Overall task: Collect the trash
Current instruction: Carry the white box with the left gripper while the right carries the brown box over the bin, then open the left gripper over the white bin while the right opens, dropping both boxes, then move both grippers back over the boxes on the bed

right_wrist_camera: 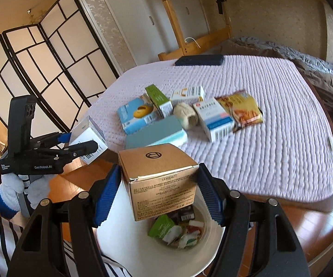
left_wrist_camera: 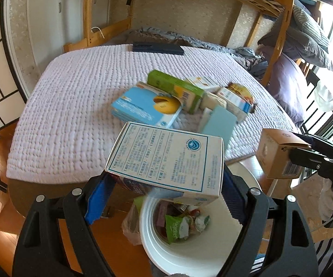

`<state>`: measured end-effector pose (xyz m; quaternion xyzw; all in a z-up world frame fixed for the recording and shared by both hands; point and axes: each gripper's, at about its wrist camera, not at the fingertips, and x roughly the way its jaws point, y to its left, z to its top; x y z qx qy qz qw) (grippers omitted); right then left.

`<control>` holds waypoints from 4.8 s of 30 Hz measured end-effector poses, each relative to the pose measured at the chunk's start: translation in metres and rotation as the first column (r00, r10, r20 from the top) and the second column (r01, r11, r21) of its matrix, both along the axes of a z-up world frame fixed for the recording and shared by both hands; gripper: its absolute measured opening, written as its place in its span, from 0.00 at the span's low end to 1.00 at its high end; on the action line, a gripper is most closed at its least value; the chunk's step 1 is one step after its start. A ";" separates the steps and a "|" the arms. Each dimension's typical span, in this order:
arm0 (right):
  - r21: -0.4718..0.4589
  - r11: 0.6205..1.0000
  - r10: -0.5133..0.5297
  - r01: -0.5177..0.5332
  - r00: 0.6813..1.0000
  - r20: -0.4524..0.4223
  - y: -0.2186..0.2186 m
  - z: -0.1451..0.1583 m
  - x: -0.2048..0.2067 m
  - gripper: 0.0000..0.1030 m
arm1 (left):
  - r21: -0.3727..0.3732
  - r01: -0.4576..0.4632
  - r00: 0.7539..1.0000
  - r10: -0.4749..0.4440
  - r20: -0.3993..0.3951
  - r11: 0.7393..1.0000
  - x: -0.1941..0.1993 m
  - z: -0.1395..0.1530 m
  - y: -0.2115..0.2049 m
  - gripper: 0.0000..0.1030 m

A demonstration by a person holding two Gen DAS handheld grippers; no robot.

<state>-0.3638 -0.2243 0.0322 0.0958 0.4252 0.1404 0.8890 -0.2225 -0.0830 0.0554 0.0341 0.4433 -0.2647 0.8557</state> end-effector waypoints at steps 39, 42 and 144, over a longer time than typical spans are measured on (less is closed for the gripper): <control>-0.022 1.000 -0.008 0.006 0.993 -0.115 0.013 -0.043 -0.021 0.64 | 0.070 0.080 0.990 -0.071 -0.123 0.994 -0.040 -0.040 -0.028 0.83; -0.023 1.000 -0.004 0.001 0.993 -0.121 0.014 -0.046 -0.019 0.64 | 0.077 0.086 0.989 -0.075 -0.127 0.993 -0.040 -0.042 -0.030 0.83; -0.190 0.974 -0.121 0.122 0.993 0.016 -0.011 -0.007 -0.006 0.72 | 0.112 0.111 0.993 -0.113 0.015 0.987 -0.026 -0.018 -0.037 0.89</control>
